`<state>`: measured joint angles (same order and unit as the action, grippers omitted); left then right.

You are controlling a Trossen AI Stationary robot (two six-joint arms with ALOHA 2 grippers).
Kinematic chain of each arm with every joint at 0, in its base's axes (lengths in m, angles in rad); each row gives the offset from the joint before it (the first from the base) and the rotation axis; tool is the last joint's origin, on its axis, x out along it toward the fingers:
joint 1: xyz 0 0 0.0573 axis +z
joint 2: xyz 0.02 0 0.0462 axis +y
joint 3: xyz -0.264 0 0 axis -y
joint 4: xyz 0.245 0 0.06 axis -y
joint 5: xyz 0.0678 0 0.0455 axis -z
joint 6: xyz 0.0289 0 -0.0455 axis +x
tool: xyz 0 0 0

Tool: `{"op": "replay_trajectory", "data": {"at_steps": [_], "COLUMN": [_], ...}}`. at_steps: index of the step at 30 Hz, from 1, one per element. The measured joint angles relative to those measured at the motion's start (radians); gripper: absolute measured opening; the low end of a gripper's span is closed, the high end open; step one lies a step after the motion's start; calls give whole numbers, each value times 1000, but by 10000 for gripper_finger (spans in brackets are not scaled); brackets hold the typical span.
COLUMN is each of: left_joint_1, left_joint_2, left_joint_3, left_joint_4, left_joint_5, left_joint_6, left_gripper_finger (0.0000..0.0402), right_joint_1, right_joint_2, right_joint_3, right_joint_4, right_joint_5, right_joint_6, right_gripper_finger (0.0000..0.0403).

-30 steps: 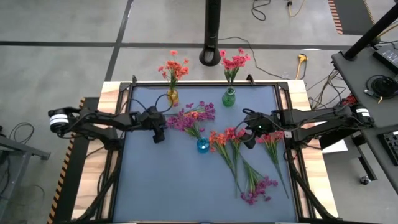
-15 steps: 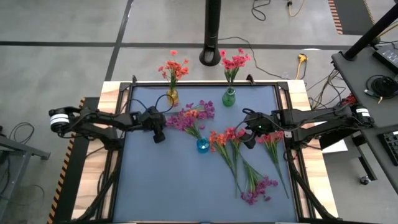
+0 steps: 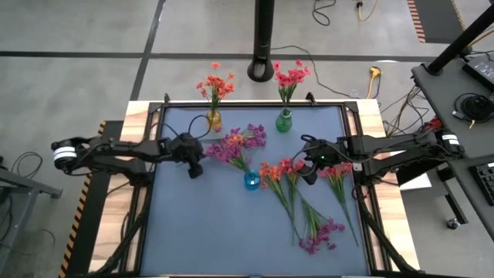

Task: Sort flowers into vase by color
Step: Put the top orange flower into the yellow vase

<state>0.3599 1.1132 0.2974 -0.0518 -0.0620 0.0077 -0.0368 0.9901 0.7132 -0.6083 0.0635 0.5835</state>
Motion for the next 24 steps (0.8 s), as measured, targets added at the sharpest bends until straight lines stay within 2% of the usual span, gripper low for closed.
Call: {"op": "replay_trajectory", "data": {"at_steps": [12, 18, 24], "left_joint_1": [0, 0, 5], "left_joint_2": [-271, -386, -423], "left_joint_3": [0, 0, 1], "left_joint_4": [11, 184, 470], "left_joint_5": [-8, -12, -17], "left_joint_6": [-18, -20, -6], "left_gripper_finger": [0, 0, 0], "right_joint_1": [0, 0, 0], "right_joint_2": [0, 0, 0], "right_joint_3": [0, 0, 0], "right_joint_4": [5, 23, 23], "right_joint_5": [0, 0, 0], "right_joint_6": [-8, -21, -22], "right_gripper_finger": [320, 320, 320]}}
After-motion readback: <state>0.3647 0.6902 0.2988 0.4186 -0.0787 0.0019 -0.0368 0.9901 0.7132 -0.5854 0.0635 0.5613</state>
